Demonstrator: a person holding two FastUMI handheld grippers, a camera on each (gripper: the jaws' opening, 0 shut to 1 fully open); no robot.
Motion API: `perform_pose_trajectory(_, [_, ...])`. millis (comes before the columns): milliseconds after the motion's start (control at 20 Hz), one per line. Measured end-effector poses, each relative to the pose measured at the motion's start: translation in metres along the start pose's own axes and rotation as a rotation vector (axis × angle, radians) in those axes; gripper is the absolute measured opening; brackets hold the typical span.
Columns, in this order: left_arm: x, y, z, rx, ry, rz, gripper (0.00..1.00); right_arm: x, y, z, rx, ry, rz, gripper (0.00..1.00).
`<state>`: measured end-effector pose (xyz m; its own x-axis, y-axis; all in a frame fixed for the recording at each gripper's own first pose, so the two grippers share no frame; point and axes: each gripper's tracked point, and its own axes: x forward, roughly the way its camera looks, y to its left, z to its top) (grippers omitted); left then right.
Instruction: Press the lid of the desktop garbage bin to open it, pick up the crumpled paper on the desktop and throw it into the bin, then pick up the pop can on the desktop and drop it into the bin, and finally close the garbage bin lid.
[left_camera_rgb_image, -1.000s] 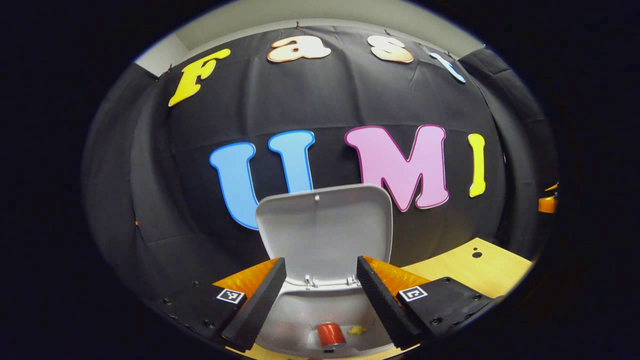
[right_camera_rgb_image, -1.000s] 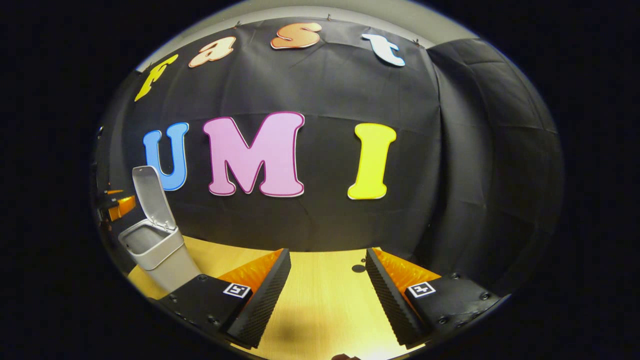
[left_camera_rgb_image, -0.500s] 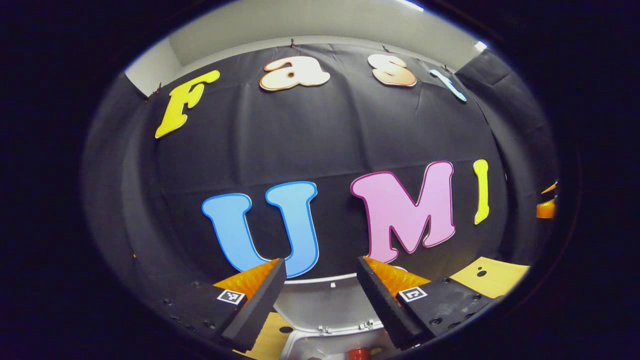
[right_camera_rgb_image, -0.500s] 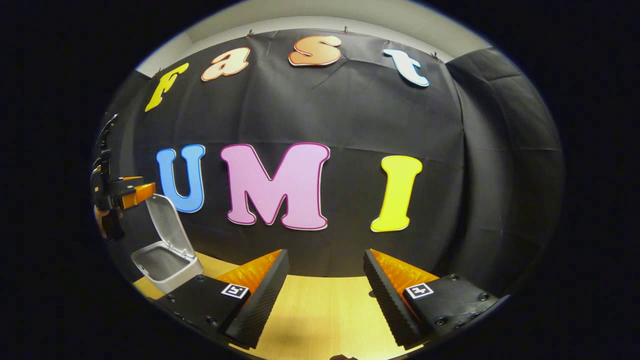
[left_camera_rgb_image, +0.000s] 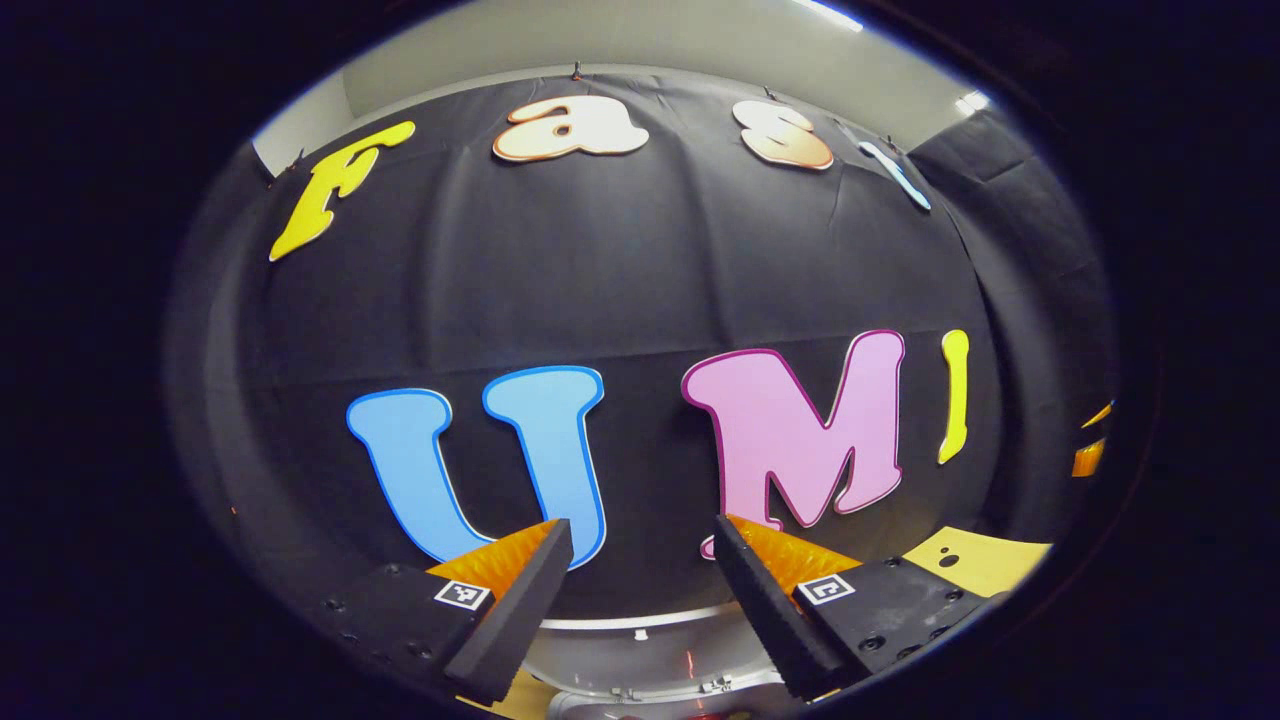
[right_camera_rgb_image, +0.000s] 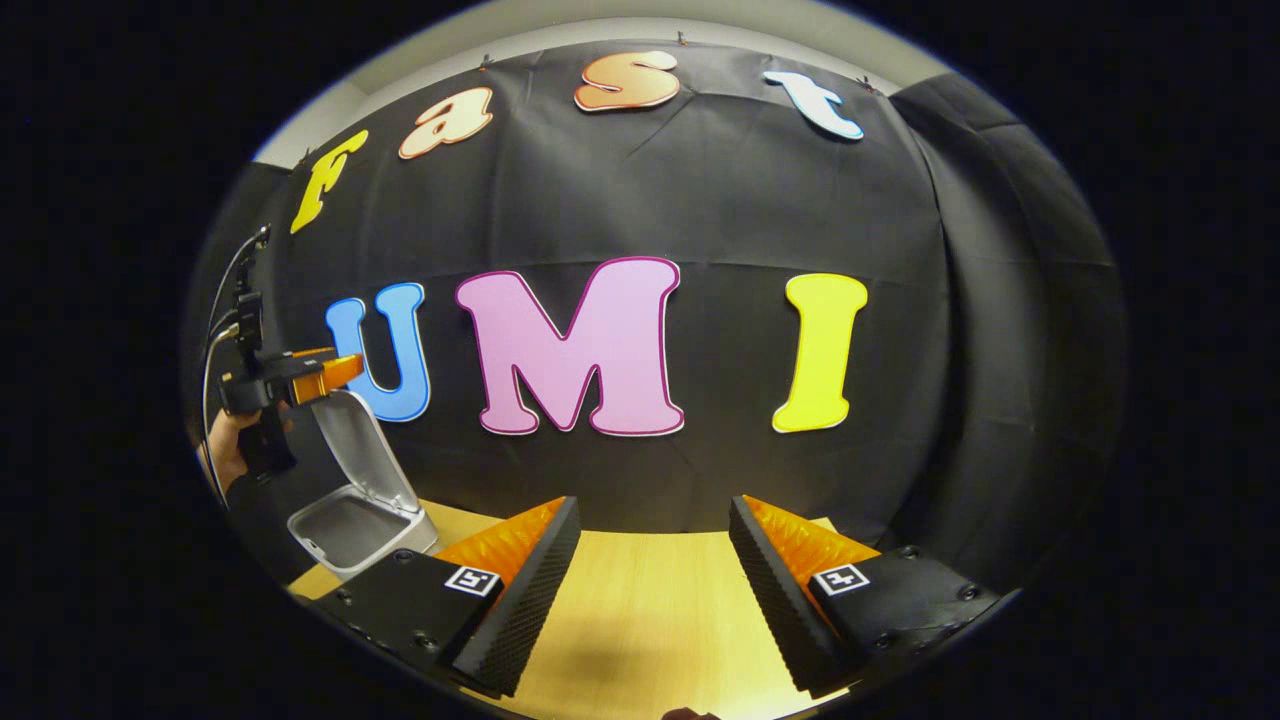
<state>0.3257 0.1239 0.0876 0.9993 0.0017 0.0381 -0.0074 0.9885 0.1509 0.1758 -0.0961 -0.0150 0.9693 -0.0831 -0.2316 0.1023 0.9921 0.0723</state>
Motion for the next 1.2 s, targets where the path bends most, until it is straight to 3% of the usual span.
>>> perform_pose_trajectory(250, [-0.02,-0.013,-0.015,-0.05,0.051,-0.046,0.98,-0.005,0.0,-0.001,-0.006,-0.005,0.002,0.97])
perform_pose_trajectory(750, [-0.088,-0.016,-0.039,-0.096,0.12,-0.053,1.0,-0.036,0.012,-0.021,0.018,0.027,0.016,0.97])
perform_pose_trajectory(1200, [-0.136,-0.03,-0.138,-0.141,0.257,-0.022,0.97,-0.058,0.012,-0.051,0.002,0.081,-0.001,0.97])
